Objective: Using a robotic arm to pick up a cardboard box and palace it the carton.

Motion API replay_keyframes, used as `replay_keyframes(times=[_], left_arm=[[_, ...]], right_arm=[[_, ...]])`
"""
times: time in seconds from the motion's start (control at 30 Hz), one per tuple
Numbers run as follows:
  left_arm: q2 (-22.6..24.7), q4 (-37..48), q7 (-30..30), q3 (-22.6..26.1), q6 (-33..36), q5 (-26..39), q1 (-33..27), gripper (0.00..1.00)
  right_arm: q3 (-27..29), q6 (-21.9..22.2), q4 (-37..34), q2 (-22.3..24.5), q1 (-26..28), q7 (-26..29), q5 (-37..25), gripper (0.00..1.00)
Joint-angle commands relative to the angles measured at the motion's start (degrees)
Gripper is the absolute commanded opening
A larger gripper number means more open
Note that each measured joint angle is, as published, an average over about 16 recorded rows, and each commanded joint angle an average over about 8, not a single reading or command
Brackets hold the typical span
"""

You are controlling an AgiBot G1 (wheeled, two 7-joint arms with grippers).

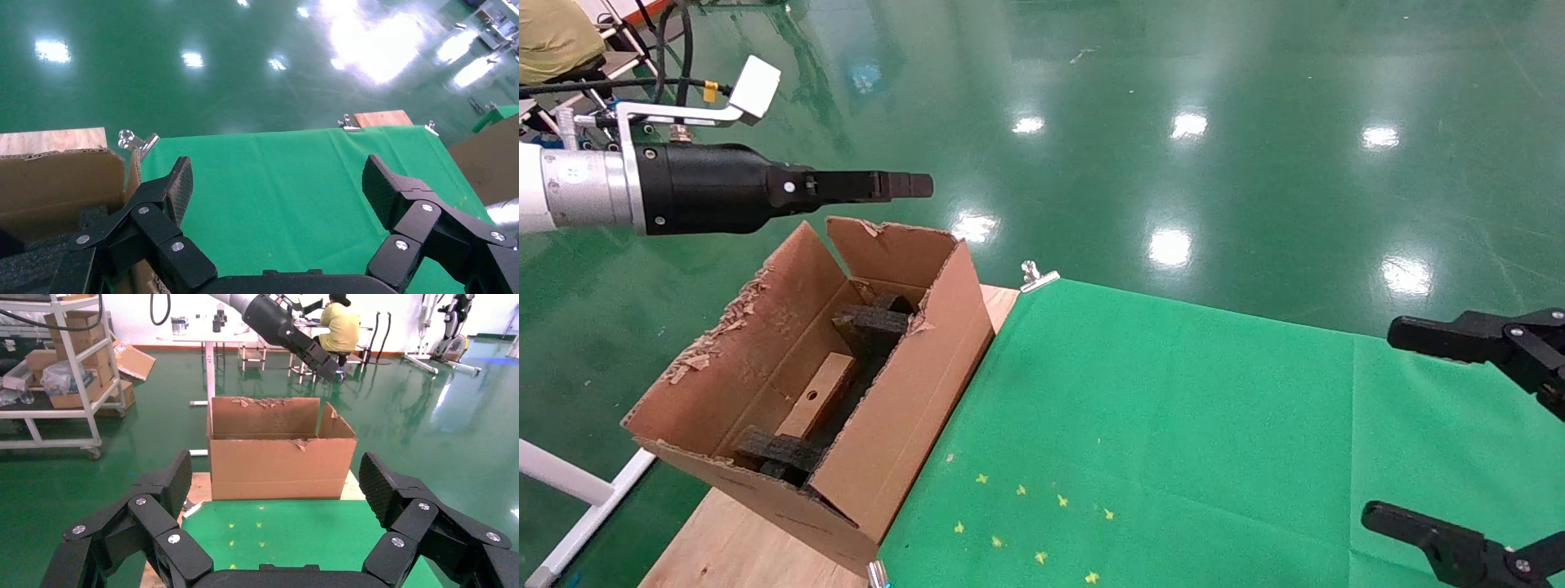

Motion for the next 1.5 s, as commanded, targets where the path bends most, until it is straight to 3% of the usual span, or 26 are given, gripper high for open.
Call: replay_keyframes(times=[0.03,1.5], left_arm=[[-0.03,-0.39,0.22,-0.2,-0.13,-0.09,0.36,1.0],[-2.93,-45.46,17.77,-23.84,0.01,-17.07,35.32,1.0]], right_arm=[[0.0,0.0,0.0,0.0,0.0,0.0,0.0,1.0],[-0.02,0.01,-0.01,0.01,0.01,-0.01,0.01,1.0]])
